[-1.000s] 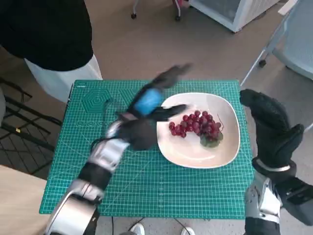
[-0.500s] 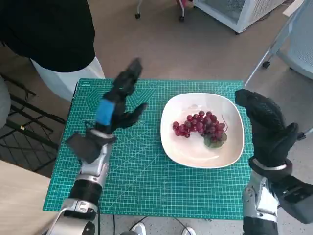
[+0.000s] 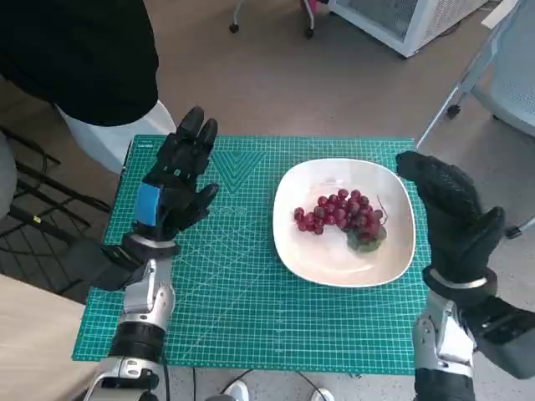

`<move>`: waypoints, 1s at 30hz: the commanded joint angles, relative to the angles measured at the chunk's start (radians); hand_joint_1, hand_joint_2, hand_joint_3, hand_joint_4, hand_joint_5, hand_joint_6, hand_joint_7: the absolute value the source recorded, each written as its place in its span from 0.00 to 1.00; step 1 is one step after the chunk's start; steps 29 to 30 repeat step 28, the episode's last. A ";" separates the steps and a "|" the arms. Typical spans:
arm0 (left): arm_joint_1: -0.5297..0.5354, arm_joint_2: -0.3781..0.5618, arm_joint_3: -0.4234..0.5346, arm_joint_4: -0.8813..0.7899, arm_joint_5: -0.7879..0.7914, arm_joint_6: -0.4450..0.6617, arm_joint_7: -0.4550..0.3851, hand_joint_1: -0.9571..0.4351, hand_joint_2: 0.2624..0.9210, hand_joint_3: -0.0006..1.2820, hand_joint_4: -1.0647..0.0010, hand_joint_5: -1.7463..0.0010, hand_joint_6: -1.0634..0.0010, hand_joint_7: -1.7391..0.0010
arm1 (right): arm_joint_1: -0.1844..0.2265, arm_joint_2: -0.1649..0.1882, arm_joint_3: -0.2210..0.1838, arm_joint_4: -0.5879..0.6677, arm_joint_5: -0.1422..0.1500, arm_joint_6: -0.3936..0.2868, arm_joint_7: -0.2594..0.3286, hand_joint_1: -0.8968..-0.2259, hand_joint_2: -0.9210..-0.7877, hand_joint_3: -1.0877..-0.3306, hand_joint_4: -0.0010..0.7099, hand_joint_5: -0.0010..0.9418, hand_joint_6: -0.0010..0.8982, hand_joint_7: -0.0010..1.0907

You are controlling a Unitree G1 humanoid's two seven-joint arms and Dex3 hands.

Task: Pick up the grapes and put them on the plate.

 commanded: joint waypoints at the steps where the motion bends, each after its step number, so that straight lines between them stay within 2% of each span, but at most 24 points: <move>1: 0.018 -0.004 0.009 -0.016 0.016 0.000 -0.005 0.36 1.00 0.18 0.80 0.99 0.68 0.98 | 0.008 0.003 0.011 0.016 -0.008 0.018 0.006 0.56 0.00 0.73 0.32 0.00 0.12 0.22; 16: 0.032 -0.015 0.020 -0.006 0.044 -0.028 -0.016 0.34 1.00 0.18 0.79 0.99 0.70 0.99 | 0.009 -0.007 0.017 0.020 0.002 0.020 0.025 0.56 0.00 0.73 0.32 0.00 0.12 0.22; 30: 0.055 -0.028 0.021 -0.026 0.048 -0.044 -0.019 0.34 1.00 0.18 0.77 0.99 0.69 0.99 | 0.010 -0.004 0.017 0.038 -0.001 0.008 0.038 0.56 0.00 0.73 0.31 0.00 0.11 0.22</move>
